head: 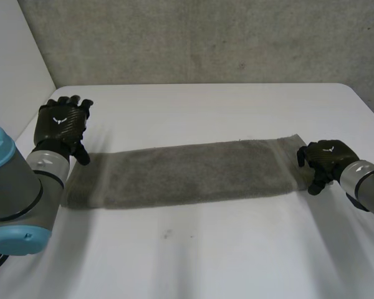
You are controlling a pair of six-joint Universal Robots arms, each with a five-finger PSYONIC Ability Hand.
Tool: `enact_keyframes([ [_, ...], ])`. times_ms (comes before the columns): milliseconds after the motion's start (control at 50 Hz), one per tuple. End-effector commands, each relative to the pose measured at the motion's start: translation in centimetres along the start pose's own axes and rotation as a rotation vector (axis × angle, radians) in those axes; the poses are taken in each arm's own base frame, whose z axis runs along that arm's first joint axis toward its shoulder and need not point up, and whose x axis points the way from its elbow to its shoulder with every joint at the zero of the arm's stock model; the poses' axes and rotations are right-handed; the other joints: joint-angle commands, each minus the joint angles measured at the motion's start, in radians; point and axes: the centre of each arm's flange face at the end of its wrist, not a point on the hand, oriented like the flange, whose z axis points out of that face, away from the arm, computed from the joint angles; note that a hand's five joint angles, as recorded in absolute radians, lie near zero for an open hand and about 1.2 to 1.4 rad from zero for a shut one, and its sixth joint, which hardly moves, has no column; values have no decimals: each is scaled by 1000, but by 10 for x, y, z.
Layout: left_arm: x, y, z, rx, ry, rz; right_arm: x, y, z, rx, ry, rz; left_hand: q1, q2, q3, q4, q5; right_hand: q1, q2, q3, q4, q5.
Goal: Fold the laundry
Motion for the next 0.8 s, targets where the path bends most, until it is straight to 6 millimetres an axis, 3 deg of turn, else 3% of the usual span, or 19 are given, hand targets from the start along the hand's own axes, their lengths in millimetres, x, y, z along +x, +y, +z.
enact_keyframes([
  [20,-1,0,2,22,-11,3,0,27,28,3,20,-59,-5,8,4,5,-32,289,207,210,209,233],
  [100,-1,1,1,19,-10,3,6,37,34,-11,38,-117,-5,8,4,5,-32,433,351,353,353,377],
  [140,0,1,1,18,-8,5,17,37,39,6,74,-146,-5,8,4,5,-32,920,838,841,840,864],
  [320,0,0,0,19,-7,3,54,31,38,-62,321,-333,-5,8,4,5,-32,923,840,843,842,866],
  [360,0,0,0,21,-8,3,75,35,36,-121,441,-429,-5,8,4,5,-32,923,840,843,842,866],
  [420,-1,0,-2,21,-8,3,82,33,34,-129,487,-466,-5,8,4,5,-32,923,840,843,842,866],
  [500,0,-2,-2,24,-7,3,89,7,29,-20,576,-521,-5,8,4,5,-32,923,840,843,842,866],
  [520,-1,-2,-2,26,-8,3,80,-12,25,58,593,-540,-5,8,4,5,-32,923,840,843,842,866],
  [540,0,-2,-2,24,-7,3,80,-12,25,59,594,-540,-5,8,4,5,-32,923,840,843,842,866],
  [560,0,-2,-2,24,-7,3,64,-33,19,155,601,-554,-5,8,4,5,-32,923,840,843,842,866],
  [580,0,-2,-2,24,-7,3,64,-34,19,156,601,-555,-5,8,4,5,-32,923,840,843,842,866],
  [620,0,-2,-3,25,-6,3,22,-71,9,364,563,-563,-5,8,4,5,-32,923,840,843,842,866],
  [640,0,-2,-3,26,-7,3,22,-71,9,365,562,-563,-5,8,4,5,-32,923,840,843,842,866],
  [680,0,-2,-3,26,-8,3,-37,-94,-1,551,409,-564,-5,8,4,5,-32,923,840,843,842,866],
  [700,1,-3,-3,27,-5,3,-37,-95,-1,552,408,-564,-5,8,4,5,-32,923,840,843,842,866],
  [720,1,-3,-3,27,-5,3,-67,-100,-7,623,306,-575,-5,8,4,5,-32,923,840,843,842,866],
  [740,2,-3,-4,27,-3,3,-67,-100,-7,624,305,-575,-5,8,4,5,-32,923,840,843,842,866],
  [780,3,-3,-4,28,0,3,-130,-99,-19,743,77,-610,-5,8,4,5,-32,923,840,843,842,866],
  [800,3,-3,-5,27,0,3,-130,-99,-19,744,76,-611,-5,8,4,5,-32,923,840,843,842,866],
])
